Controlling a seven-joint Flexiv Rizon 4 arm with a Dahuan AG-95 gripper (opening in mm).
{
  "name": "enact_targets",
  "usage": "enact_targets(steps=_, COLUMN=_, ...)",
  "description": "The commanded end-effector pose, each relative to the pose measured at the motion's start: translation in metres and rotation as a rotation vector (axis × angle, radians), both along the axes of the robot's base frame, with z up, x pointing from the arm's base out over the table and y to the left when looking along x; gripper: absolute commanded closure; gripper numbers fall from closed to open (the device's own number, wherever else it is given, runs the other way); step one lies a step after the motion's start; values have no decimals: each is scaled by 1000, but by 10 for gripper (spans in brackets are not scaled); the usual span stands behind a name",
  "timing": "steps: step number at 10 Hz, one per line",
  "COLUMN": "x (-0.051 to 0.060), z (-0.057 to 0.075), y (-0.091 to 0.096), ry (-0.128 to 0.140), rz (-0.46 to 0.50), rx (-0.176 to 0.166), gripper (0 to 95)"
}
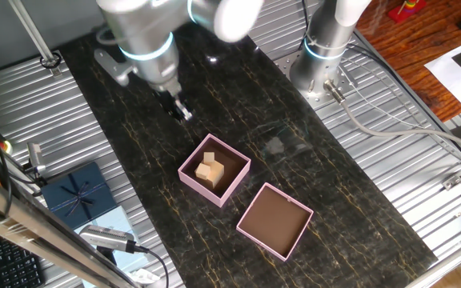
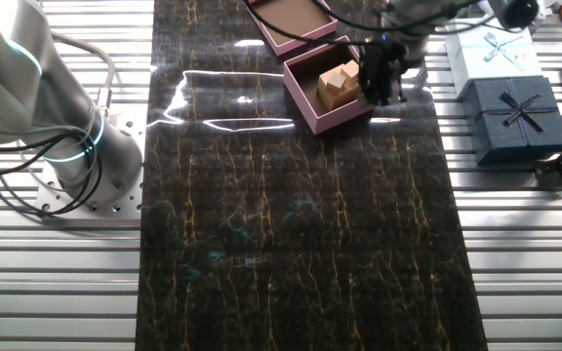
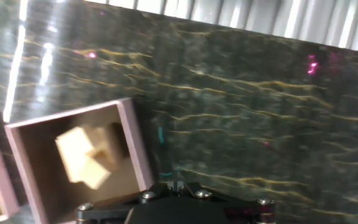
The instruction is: Take everything out of the gift box
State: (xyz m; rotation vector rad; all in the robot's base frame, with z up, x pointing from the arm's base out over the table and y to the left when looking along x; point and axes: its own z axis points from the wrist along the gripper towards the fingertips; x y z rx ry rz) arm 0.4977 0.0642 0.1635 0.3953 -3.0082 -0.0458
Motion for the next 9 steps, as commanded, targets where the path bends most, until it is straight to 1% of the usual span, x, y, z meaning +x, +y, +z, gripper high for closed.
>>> enact_targets(steps=1, x=-3, z=-9, y=21, ry=-15, rz=13, rx=51, gripper=760)
enact_targets(steps=2, x=-3, z=-17, y=39, ry=-21, rz=27, rx=58, gripper=760)
enact_targets(steps=3, x=-4, z=-27, y=56, ry=-25, rz=40, rx=62, gripper=570)
enact_targets(steps=5, x=-7, z=-38, y=77, ry=-32, rz=30, rx=56, gripper=570)
enact_targets(steps=6, x=-9, z=-45, y=89, ry=-33, rz=54, rx=56, gripper=570)
enact_targets(steps=7, x=-10, z=-48, y=92, ry=-35, rz=73, rx=52, gripper=570)
enact_targets(steps=9, x=-14, z=-60, y=92, ry=-58, rz=140, rx=60, gripper=570)
